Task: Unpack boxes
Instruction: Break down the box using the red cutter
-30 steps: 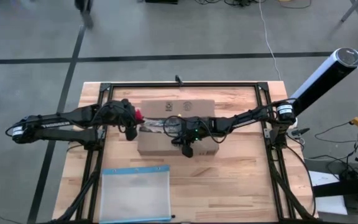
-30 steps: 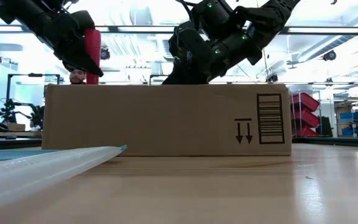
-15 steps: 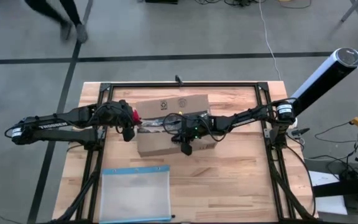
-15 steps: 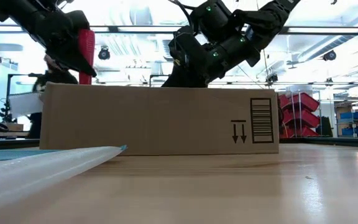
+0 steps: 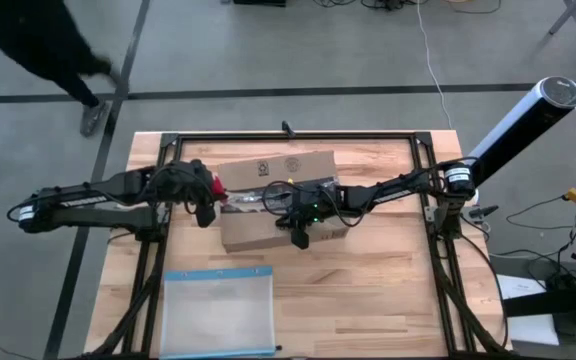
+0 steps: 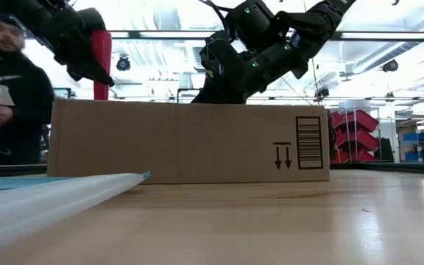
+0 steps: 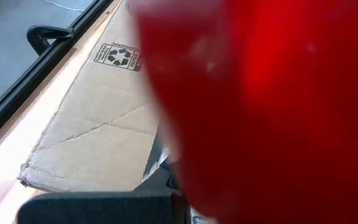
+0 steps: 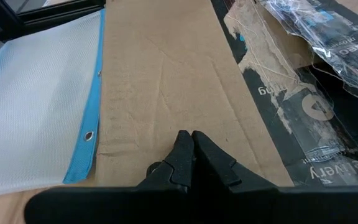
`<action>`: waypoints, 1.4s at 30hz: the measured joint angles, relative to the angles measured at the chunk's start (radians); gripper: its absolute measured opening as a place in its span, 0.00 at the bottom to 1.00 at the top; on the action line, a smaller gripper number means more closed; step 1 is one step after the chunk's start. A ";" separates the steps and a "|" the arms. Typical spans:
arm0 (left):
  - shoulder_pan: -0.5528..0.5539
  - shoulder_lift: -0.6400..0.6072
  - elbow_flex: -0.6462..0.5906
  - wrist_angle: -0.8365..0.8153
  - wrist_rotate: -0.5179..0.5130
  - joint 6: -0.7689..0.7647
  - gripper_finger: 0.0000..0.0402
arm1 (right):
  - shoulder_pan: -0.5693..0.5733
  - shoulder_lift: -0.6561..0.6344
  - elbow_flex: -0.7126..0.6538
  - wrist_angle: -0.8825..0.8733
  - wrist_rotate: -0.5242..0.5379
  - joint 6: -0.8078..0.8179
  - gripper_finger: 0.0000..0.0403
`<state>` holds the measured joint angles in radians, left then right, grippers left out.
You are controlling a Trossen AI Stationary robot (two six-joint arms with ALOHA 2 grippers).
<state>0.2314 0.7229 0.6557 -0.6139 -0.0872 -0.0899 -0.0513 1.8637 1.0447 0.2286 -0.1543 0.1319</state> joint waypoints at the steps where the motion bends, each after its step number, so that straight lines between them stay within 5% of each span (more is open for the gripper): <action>1: 0.000 -0.002 0.004 -0.003 0.000 0.002 0.05 | 0.000 0.000 0.000 0.000 0.000 0.000 0.00; 42: -0.001 -0.023 0.035 -0.025 -0.019 0.032 0.05 | -0.002 -0.001 0.000 -0.018 0.001 0.006 0.00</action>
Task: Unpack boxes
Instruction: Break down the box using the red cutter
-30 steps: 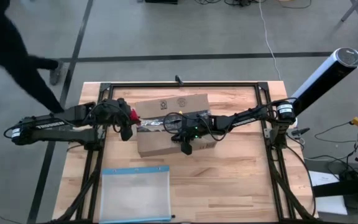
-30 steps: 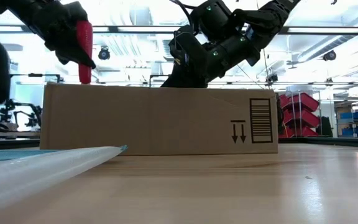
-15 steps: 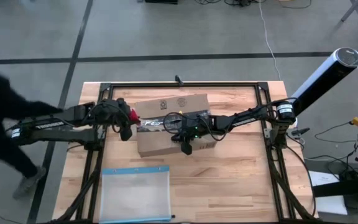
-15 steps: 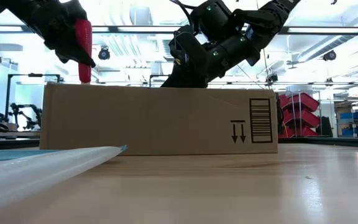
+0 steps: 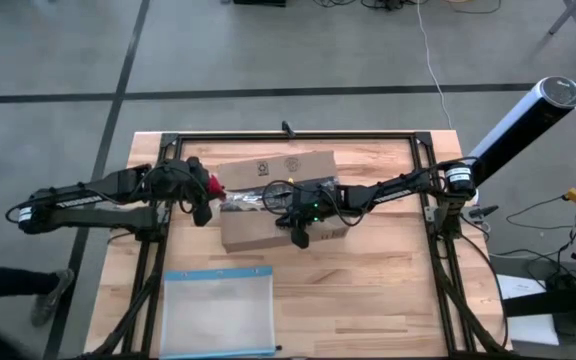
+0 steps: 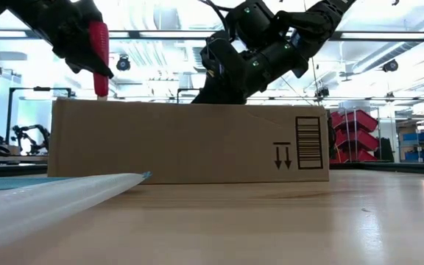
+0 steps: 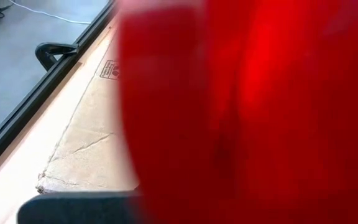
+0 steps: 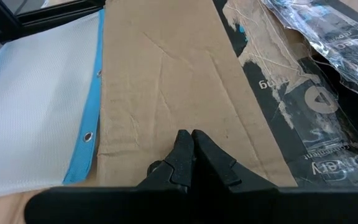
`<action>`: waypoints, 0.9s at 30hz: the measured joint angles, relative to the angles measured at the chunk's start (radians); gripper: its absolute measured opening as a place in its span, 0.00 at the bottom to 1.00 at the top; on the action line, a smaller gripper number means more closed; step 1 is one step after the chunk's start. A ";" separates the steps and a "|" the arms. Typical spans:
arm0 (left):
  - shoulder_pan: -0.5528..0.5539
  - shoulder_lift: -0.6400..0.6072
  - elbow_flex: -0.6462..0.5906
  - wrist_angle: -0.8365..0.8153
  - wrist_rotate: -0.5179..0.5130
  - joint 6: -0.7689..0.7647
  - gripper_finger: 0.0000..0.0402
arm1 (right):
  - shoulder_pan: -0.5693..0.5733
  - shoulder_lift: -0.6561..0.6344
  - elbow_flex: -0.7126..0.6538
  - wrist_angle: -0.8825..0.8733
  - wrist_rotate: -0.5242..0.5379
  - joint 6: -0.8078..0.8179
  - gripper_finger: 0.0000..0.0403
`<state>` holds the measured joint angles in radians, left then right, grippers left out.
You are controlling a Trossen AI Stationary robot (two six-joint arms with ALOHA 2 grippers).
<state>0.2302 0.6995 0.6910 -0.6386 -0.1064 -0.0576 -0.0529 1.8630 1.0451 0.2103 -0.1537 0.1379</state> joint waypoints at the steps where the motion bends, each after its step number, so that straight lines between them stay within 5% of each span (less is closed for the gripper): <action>1: 0.000 0.003 0.000 0.007 -0.004 0.000 0.05 | -0.001 -0.002 0.000 -0.010 0.000 0.001 0.00; 8: 0.004 0.016 0.003 0.023 -0.085 0.047 0.05 | -0.009 -0.012 -0.002 -0.124 -0.014 0.025 0.00; 27: -0.003 0.017 -0.007 0.020 -0.054 -0.027 0.05 | -0.008 -0.016 -0.002 -0.154 -0.004 0.021 0.00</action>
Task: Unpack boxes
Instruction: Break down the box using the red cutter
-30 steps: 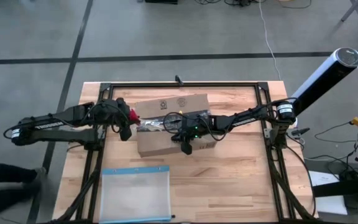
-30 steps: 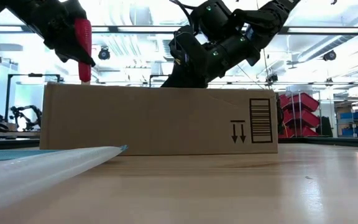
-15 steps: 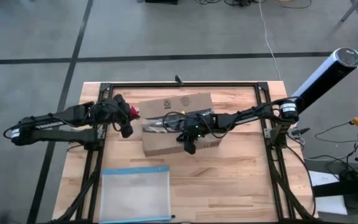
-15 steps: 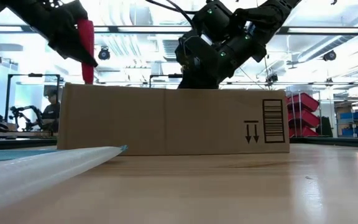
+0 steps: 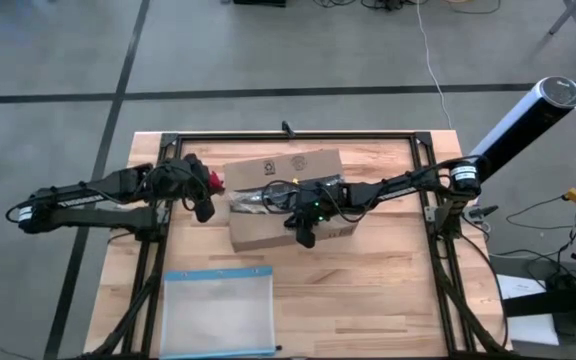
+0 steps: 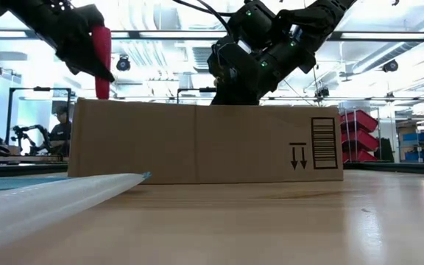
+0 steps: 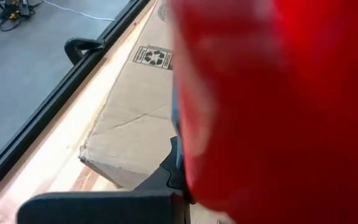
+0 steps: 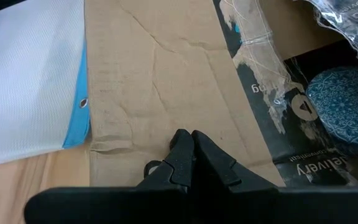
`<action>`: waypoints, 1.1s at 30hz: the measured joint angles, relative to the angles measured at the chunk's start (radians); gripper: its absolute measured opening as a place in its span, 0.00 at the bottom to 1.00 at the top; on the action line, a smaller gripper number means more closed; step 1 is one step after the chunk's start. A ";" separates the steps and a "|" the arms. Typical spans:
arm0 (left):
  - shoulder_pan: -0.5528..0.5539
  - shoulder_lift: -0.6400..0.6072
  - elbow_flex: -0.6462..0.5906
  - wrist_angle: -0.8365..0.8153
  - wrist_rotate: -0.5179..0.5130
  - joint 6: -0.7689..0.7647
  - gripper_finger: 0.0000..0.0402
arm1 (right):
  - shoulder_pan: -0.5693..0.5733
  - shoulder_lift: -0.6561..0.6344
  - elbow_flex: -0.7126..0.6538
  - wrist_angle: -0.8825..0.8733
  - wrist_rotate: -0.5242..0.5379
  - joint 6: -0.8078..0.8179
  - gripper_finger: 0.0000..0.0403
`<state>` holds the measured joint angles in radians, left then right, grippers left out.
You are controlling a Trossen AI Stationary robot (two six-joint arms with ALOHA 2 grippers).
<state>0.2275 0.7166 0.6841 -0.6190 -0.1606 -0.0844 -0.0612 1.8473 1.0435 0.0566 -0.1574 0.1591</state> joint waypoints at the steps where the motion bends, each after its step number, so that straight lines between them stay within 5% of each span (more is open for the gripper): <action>1: -0.001 0.000 0.000 0.018 0.016 0.000 0.05 | 0.000 0.000 0.000 0.000 0.000 0.000 0.00; 19: -0.046 -0.010 -0.155 0.285 0.099 0.067 0.05 | 0.000 0.000 0.000 0.001 0.000 -0.004 0.00; 33: -0.045 -0.087 -0.185 0.279 0.060 0.119 0.05 | 0.000 0.000 0.000 0.001 0.001 -0.003 0.00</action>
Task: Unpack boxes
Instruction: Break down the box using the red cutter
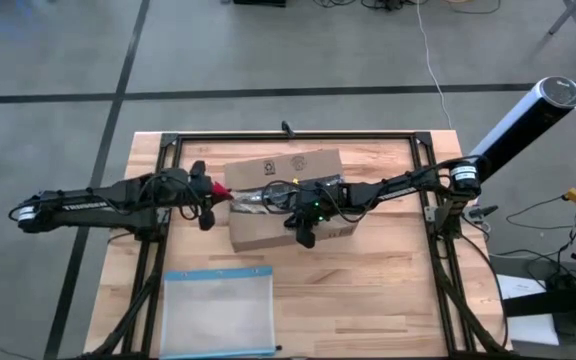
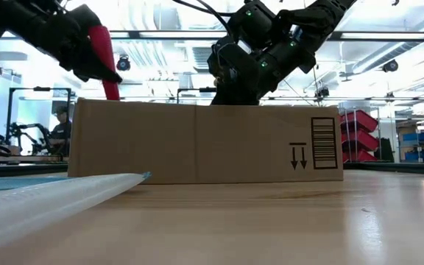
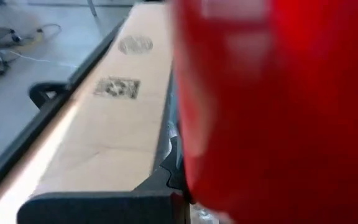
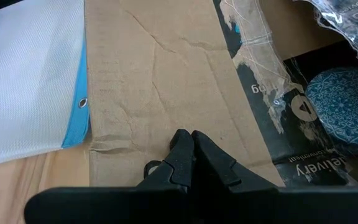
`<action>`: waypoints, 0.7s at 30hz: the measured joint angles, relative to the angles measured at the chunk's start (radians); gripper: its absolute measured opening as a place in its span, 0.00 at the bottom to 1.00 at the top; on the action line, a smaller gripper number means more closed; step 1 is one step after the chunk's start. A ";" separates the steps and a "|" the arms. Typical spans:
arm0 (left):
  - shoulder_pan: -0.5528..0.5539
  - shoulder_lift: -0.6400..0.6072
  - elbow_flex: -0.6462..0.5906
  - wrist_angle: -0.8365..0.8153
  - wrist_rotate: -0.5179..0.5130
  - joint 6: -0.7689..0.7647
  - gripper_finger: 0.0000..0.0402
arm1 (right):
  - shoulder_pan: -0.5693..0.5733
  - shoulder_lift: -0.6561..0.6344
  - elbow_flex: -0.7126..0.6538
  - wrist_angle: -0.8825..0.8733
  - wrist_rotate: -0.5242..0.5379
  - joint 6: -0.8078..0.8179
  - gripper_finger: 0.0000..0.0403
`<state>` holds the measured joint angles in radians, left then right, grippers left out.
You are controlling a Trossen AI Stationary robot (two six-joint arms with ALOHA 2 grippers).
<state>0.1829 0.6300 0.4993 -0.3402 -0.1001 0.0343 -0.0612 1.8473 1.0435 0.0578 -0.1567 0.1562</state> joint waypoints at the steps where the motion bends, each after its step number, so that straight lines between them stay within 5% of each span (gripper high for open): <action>1: 0.000 -0.008 0.003 -0.001 0.000 0.004 0.05 | 0.000 0.000 0.000 0.000 0.000 0.000 0.00; 21: -0.001 -0.005 -0.038 0.023 0.012 -0.009 0.05 | 0.000 0.000 0.000 0.000 0.000 0.000 0.00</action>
<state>0.1822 0.6250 0.4614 -0.3167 -0.0879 0.0250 -0.0612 1.8473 1.0435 0.0578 -0.1570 0.1566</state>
